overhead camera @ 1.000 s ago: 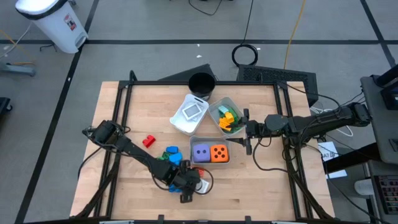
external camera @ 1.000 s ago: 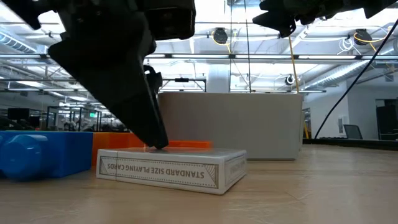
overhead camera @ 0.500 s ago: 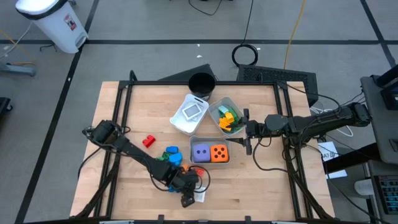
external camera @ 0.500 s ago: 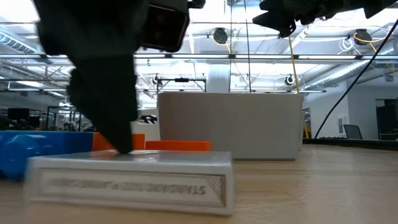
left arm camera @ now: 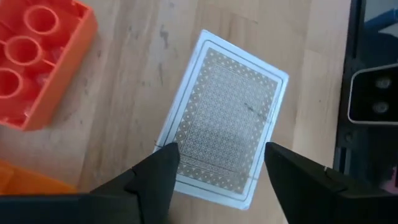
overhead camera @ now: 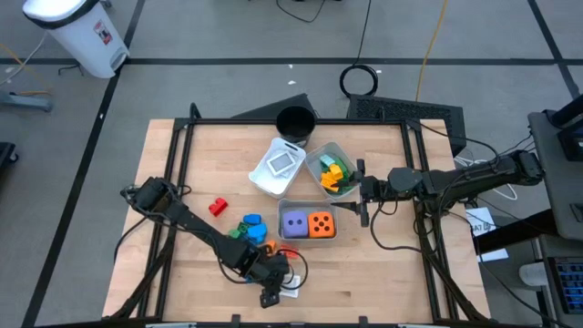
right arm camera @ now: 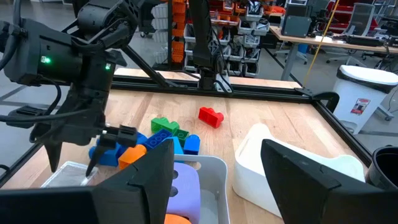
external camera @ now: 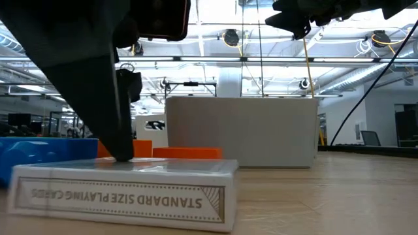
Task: Pick & Place Toys
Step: Put the brown deck of cards into the white bin
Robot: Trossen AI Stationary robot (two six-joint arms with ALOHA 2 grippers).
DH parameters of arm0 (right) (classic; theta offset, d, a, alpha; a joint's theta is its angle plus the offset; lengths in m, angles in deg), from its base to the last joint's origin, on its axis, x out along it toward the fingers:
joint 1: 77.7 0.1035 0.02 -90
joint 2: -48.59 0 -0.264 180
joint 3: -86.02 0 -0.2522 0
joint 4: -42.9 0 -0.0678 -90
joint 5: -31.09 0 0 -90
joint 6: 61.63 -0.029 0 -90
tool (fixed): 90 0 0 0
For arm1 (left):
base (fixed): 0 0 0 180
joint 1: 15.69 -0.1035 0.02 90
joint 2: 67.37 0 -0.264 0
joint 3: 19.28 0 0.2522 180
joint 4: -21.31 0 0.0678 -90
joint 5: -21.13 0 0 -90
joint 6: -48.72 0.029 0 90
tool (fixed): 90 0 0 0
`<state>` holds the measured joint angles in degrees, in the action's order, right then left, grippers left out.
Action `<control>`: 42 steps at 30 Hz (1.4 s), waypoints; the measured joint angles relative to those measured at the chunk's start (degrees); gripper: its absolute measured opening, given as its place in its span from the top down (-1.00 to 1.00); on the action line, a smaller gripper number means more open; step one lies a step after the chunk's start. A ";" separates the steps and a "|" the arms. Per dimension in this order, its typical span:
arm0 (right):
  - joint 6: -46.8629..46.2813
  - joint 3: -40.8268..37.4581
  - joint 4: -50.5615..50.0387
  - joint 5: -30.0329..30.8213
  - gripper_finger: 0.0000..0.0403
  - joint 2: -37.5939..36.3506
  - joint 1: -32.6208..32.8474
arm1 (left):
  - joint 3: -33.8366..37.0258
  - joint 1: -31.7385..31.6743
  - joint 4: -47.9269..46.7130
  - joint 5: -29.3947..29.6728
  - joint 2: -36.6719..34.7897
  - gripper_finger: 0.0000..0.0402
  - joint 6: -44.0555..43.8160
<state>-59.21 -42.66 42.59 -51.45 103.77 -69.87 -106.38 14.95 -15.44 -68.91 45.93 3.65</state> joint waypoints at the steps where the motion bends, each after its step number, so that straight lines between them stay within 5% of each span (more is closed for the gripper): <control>1: 0.00 0.00 0.00 -0.02 -0.07 0.00 0.01 | 0.00 -0.06 -0.05 0.14 0.00 -0.29 -0.06; 10: 0.00 0.00 -0.02 -0.02 -0.07 0.00 0.02 | -0.02 -2.09 0.14 -4.44 0.00 -0.67 -0.25; 16: -0.02 0.00 -0.02 -0.02 -0.07 0.00 0.02 | -0.77 -2.99 -1.39 -7.18 -0.24 -0.74 2.59; 33: -0.02 0.00 -0.02 -0.02 -0.07 0.02 0.02 | -2.08 -3.12 -6.65 -1.72 -1.78 -0.74 7.84; 42: -0.02 0.00 0.00 -0.02 -0.07 0.02 0.00 | -2.08 -2.02 -6.51 5.38 -3.50 -0.74 19.54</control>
<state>-59.24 -42.66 42.59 -51.47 103.79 -69.87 -108.46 12.93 -21.95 -63.53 42.43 23.19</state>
